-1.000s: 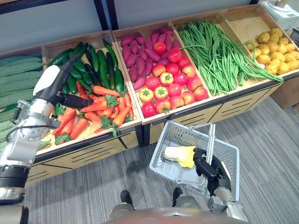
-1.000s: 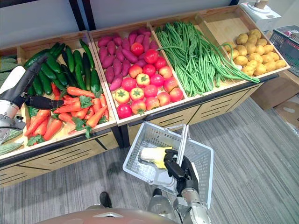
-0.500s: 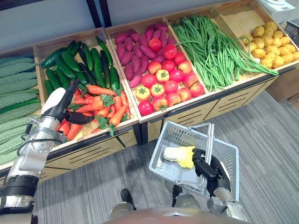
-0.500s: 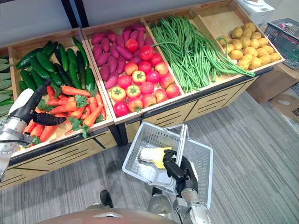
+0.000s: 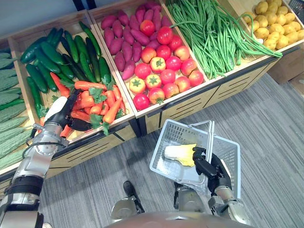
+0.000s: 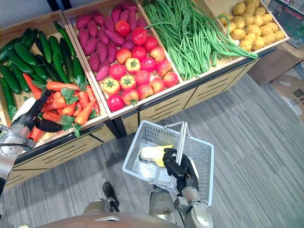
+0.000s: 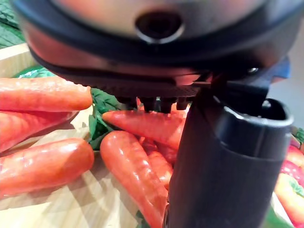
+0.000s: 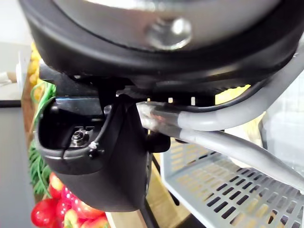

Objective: Pick vegetable in the basket

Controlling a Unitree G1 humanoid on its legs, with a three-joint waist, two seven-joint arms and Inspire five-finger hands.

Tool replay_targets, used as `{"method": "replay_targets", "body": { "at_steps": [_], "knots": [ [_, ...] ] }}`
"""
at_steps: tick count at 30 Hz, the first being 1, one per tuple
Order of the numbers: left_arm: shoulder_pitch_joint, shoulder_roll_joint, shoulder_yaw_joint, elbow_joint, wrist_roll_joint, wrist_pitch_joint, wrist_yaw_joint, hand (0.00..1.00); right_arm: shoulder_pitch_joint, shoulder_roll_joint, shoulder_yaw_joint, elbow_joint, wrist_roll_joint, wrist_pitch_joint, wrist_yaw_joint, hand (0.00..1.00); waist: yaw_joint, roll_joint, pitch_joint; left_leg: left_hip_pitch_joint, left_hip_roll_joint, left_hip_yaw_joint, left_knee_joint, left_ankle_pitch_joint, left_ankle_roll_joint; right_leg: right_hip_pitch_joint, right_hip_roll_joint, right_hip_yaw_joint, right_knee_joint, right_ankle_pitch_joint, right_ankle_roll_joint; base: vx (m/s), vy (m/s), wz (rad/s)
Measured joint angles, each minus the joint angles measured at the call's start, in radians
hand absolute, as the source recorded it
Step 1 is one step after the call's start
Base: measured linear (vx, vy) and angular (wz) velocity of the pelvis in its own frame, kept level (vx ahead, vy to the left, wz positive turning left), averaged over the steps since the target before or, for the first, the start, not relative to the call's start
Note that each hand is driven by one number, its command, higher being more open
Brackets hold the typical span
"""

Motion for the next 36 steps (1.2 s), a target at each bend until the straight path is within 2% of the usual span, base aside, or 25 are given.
{"method": "replay_targets", "body": {
  "at_steps": [7, 8, 15, 23, 27, 32, 36],
  "knots": [
    [-0.051, 0.002, 0.000, 0.089, -0.004, 0.002, 0.033, 1.00, -0.013, 0.000, 0.005, 0.000, 0.000, -0.002, 0.000, 0.00, 0.006, -0.009, 0.028, -0.013, 0.016, 0.020, 0.035, -0.022, -0.006, -0.011, 0.010, 0.022, -0.001, 0.003, -0.004, 0.02, -0.007, -0.09],
    [-0.062, 0.004, 0.001, 0.100, -0.005, 0.003, 0.034, 0.00, -0.019, 0.000, 0.006, 0.000, 0.000, -0.003, 0.000, 0.00, 0.007, -0.012, 0.038, -0.014, 0.017, 0.020, 0.036, -0.022, -0.006, -0.013, 0.011, 0.023, -0.002, 0.004, -0.005, 0.00, 0.000, 0.00],
    [-0.105, 0.011, 0.022, 0.106, 0.035, 0.005, 0.085, 0.00, -0.042, 0.000, 0.028, 0.000, 0.000, -0.004, 0.000, 0.00, 0.009, -0.016, 0.059, -0.042, 0.019, 0.024, 0.051, -0.024, -0.005, -0.037, 0.011, 0.031, -0.006, 0.017, -0.007, 0.00, -0.002, -0.02],
    [-0.101, 0.013, 0.003, 0.097, 0.037, 0.010, 0.056, 0.00, -0.045, 0.001, 0.034, 0.000, -0.001, -0.004, -0.001, 0.00, 0.006, -0.022, 0.063, -0.038, 0.020, 0.025, 0.051, -0.024, -0.005, -0.024, 0.012, 0.031, -0.027, 0.029, -0.008, 0.00, 0.000, 0.00],
    [-0.081, 0.013, 0.003, -0.015, 0.075, 0.045, 0.030, 0.00, -0.040, 0.001, 0.031, 0.000, 0.000, -0.004, -0.001, 0.00, 0.008, -0.022, 0.064, -0.014, 0.019, 0.013, 0.044, -0.026, -0.003, 0.015, 0.011, 0.014, -0.042, 0.030, -0.006, 0.01, 0.001, 0.09],
    [-0.081, 0.030, 0.010, -0.254, 0.072, 0.042, 0.029, 0.00, -0.038, 0.002, 0.011, -0.005, 0.000, -0.004, -0.001, 0.00, 0.021, -0.022, 0.064, 0.000, 0.017, -0.011, 0.041, -0.025, -0.003, 0.043, 0.009, -0.009, -0.044, 0.030, -0.006, 0.00, 0.005, 0.14],
    [-0.080, 0.035, 0.072, -0.364, 0.072, 0.039, 0.030, 0.00, -0.038, 0.002, -0.007, -0.006, 0.000, -0.004, 0.000, 0.00, 0.020, -0.017, 0.060, 0.030, 0.016, -0.013, 0.030, -0.025, -0.003, 0.072, 0.010, -0.016, -0.048, 0.030, -0.006, 0.00, 0.000, 0.02]
  ]
}}
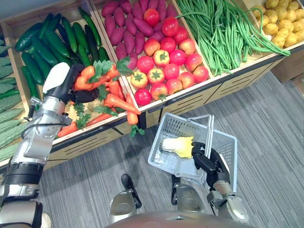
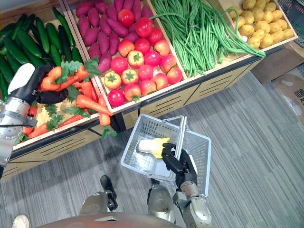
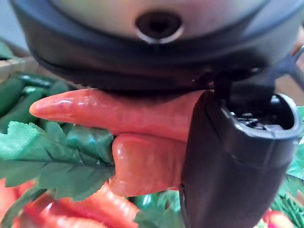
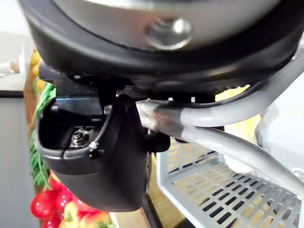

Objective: Pick vegetable in the basket

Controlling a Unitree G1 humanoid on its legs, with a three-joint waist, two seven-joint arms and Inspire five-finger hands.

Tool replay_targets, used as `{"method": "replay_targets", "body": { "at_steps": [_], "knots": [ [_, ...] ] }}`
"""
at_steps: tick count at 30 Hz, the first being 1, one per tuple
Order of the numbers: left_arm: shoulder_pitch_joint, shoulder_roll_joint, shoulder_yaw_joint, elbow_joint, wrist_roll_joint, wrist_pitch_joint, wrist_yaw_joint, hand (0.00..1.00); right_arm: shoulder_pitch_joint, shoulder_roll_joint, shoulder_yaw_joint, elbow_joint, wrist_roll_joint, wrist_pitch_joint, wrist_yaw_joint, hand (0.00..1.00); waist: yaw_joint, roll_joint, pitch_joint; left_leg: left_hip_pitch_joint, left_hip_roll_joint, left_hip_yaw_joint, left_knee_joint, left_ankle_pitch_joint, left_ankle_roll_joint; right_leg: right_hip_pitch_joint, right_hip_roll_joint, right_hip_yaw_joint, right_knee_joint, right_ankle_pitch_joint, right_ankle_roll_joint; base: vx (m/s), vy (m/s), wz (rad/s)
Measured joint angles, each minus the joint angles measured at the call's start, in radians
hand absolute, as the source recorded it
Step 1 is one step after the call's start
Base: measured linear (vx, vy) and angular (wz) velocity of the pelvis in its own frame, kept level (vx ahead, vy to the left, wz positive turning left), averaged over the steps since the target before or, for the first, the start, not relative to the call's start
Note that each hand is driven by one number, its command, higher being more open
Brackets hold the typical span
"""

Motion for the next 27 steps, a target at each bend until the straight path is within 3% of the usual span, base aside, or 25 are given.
{"method": "replay_targets", "body": {
  "at_steps": [9, 13, 18, 27],
  "knots": [
    [0.000, 0.023, 0.094, -0.045, -0.003, 0.000, 0.002, 0.00, 0.024, 0.000, -0.036, 0.000, 0.000, 0.002, 0.000, 0.00, 0.015, 0.031, -0.052, 0.018, -0.001, -0.019, -0.005, 0.000, 0.000, 0.035, 0.001, -0.018, -0.015, 0.000, 0.000, 0.00, -0.005, 0.06],
    [0.000, 0.083, 0.113, -0.064, -0.002, -0.002, 0.010, 0.00, 0.037, 0.004, -0.045, 0.000, 0.000, 0.002, 0.000, 0.00, 0.016, 0.030, -0.077, 0.031, -0.002, -0.025, -0.006, 0.001, 0.000, 0.057, 0.000, -0.026, -0.026, 0.000, 0.000, -0.01, -0.007, 0.06],
    [0.001, 0.083, 0.173, -0.100, -0.007, -0.005, 0.046, 0.00, 0.042, 0.038, -0.072, 0.000, 0.000, 0.003, 0.000, 0.00, 0.017, 0.030, -0.111, 0.034, -0.005, -0.033, -0.021, 0.014, 0.002, 0.060, 0.000, -0.037, -0.029, 0.000, 0.000, -0.03, -0.008, 0.05],
    [0.045, 0.074, 0.170, -0.217, -0.050, -0.040, 0.043, 0.00, 0.042, 0.041, -0.093, 0.007, -0.001, 0.004, -0.001, 0.00, 0.012, 0.027, -0.135, 0.066, -0.016, -0.036, -0.060, 0.040, 0.004, 0.078, 0.000, -0.037, -0.030, 0.000, 0.000, -0.02, -0.003, 0.01]
  ]
}}
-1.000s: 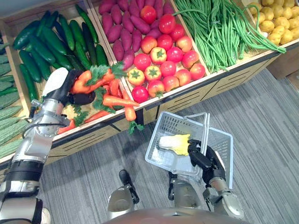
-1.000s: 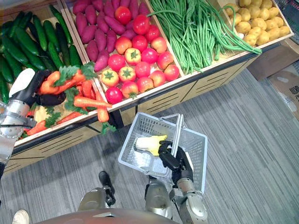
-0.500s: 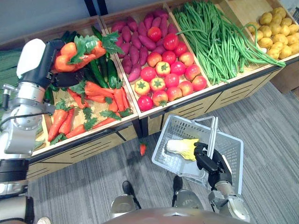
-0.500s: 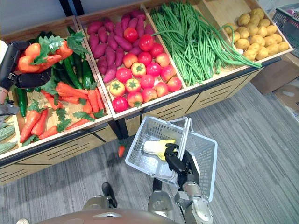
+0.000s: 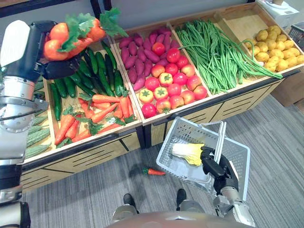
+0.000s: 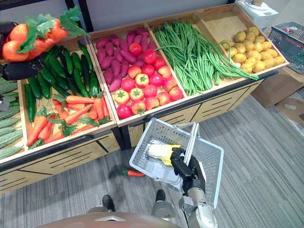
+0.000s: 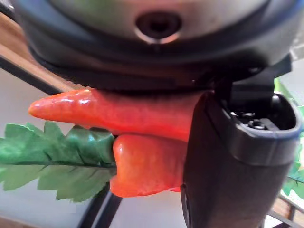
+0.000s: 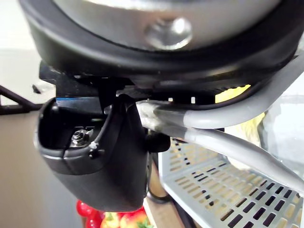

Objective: Pick vegetable in the basket

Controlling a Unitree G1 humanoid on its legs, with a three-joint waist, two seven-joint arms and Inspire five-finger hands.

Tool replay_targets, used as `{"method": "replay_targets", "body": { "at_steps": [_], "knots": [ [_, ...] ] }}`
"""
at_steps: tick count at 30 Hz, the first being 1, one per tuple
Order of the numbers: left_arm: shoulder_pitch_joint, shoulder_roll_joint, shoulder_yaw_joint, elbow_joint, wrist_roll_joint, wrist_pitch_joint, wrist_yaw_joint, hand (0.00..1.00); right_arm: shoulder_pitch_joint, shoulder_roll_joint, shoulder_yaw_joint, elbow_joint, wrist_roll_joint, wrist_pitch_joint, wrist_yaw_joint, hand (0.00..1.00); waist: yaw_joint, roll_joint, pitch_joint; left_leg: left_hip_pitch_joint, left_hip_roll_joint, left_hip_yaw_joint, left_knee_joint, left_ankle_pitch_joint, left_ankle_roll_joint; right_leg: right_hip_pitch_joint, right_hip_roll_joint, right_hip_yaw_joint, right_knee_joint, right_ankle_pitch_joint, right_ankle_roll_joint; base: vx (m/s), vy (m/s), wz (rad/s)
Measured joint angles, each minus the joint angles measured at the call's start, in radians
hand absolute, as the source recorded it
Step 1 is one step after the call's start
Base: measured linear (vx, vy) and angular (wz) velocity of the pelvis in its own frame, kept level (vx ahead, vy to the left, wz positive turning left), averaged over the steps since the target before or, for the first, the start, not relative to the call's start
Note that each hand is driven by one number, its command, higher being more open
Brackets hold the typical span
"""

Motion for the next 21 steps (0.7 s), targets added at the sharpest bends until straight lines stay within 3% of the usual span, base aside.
{"method": "replay_targets", "body": {
  "at_steps": [6, 15, 21],
  "knots": [
    [0.000, -0.016, -0.020, -0.061, -0.036, -0.022, -0.001, 0.00, 0.005, 0.003, -0.019, 0.006, -0.015, 0.005, -0.002, 0.00, -0.013, -0.001, -0.031, 0.008, -0.004, 0.007, -0.010, 0.006, 0.001, 0.000, 0.000, 0.009, -0.001, 0.004, 0.003, 0.00, 0.002, -0.02],
    [0.000, -0.106, -0.248, -0.132, -0.080, -0.028, -0.056, 0.00, -0.009, 0.001, -0.027, 0.002, -0.040, 0.007, -0.002, 0.00, -0.032, -0.004, -0.045, 0.042, -0.002, 0.082, -0.016, 0.002, -0.003, -0.006, 0.013, 0.085, -0.024, 0.033, 0.003, -0.03, 0.005, -0.22],
    [-0.027, -0.142, -0.370, -0.137, -0.118, -0.035, -0.084, 0.00, -0.024, -0.007, -0.052, -0.003, -0.039, 0.007, -0.001, 0.00, -0.080, -0.004, -0.047, 0.070, 0.001, 0.151, -0.006, -0.019, -0.012, -0.014, 0.024, 0.156, -0.035, 0.051, 0.005, -0.02, 0.000, -0.38]
  ]
}}
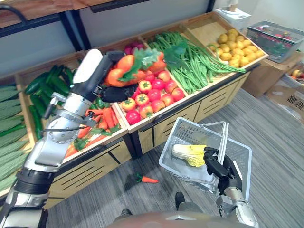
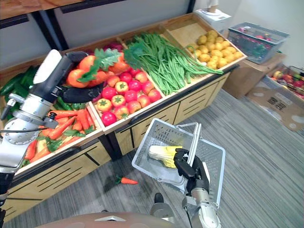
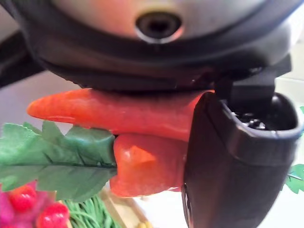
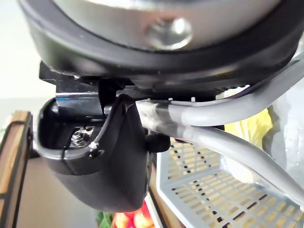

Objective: Pick vegetable in the basket

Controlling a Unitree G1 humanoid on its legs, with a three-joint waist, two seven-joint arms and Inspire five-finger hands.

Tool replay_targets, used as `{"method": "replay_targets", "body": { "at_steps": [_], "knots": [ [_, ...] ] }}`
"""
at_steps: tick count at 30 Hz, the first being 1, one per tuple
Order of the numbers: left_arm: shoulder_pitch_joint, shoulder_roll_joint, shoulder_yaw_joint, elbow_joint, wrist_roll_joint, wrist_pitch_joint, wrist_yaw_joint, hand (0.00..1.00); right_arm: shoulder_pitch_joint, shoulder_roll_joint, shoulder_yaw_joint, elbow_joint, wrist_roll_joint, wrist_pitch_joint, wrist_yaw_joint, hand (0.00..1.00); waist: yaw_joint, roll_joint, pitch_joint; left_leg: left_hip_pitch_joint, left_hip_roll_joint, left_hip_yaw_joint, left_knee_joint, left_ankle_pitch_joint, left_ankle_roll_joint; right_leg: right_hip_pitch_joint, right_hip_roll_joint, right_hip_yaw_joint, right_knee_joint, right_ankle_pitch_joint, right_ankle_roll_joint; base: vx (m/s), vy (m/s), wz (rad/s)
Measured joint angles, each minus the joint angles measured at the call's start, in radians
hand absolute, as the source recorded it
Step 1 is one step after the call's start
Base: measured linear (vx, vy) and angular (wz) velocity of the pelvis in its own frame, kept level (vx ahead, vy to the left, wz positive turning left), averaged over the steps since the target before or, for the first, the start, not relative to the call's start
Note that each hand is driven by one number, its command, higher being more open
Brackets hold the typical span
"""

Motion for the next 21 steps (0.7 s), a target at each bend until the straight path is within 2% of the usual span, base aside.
{"method": "replay_targets", "body": {
  "at_steps": [3, 5, 8, 12, 16, 21],
  "knots": [
    [-0.036, -0.036, -0.057, 0.000, -0.001, -0.006, -0.005, 0.00, -0.004, -0.011, -0.031, -0.029, 0.000, 0.005, -0.001, 0.00, -0.009, 0.000, -0.001, 0.000, 0.001, 0.031, 0.014, -0.013, -0.003, -0.015, 0.003, 0.033, 0.001, 0.006, 0.003, -0.02, -0.001, -0.32],
    [-0.041, -0.052, -0.079, 0.001, -0.001, -0.007, -0.009, 0.00, -0.020, -0.048, -0.042, -0.050, 0.000, 0.006, -0.002, 0.00, -0.028, 0.001, -0.001, 0.002, 0.007, 0.054, 0.037, -0.030, -0.007, -0.019, 0.006, 0.056, 0.002, 0.010, 0.004, -0.01, -0.007, -0.35],
    [-0.058, -0.061, -0.121, 0.002, -0.002, -0.007, -0.015, 0.00, -0.027, -0.087, -0.072, -0.105, 0.002, 0.006, -0.005, 0.00, -0.032, 0.001, -0.001, 0.003, 0.031, 0.096, 0.091, -0.066, -0.017, -0.026, 0.020, 0.099, 0.001, 0.017, 0.002, -0.02, -0.022, -0.43],
    [-0.082, -0.062, -0.157, 0.010, -0.035, -0.009, -0.023, 0.00, -0.088, -0.136, -0.086, -0.137, 0.022, 0.005, -0.005, 0.00, -0.057, 0.000, -0.002, 0.000, 0.083, 0.149, 0.193, -0.130, -0.035, -0.030, 0.048, 0.157, 0.001, 0.024, 0.000, -0.04, -0.043, -0.41],
    [-0.155, -0.070, -0.219, 0.061, -0.037, -0.011, -0.032, 0.00, -0.129, -0.196, -0.078, -0.152, 0.088, 0.005, 0.006, 0.00, -0.059, 0.001, -0.002, -0.008, 0.129, 0.191, 0.279, -0.179, -0.047, -0.044, 0.074, 0.209, 0.000, 0.035, 0.008, -0.05, -0.042, -0.42],
    [-0.199, -0.100, -0.268, 0.112, -0.042, -0.011, -0.034, 0.00, -0.197, -0.307, -0.010, -0.152, 0.163, 0.005, 0.034, 0.00, -0.085, 0.017, -0.006, -0.035, 0.202, 0.244, 0.411, -0.246, -0.056, -0.069, 0.110, 0.278, -0.013, 0.064, 0.023, -0.04, 0.004, -0.41]
  ]
}}
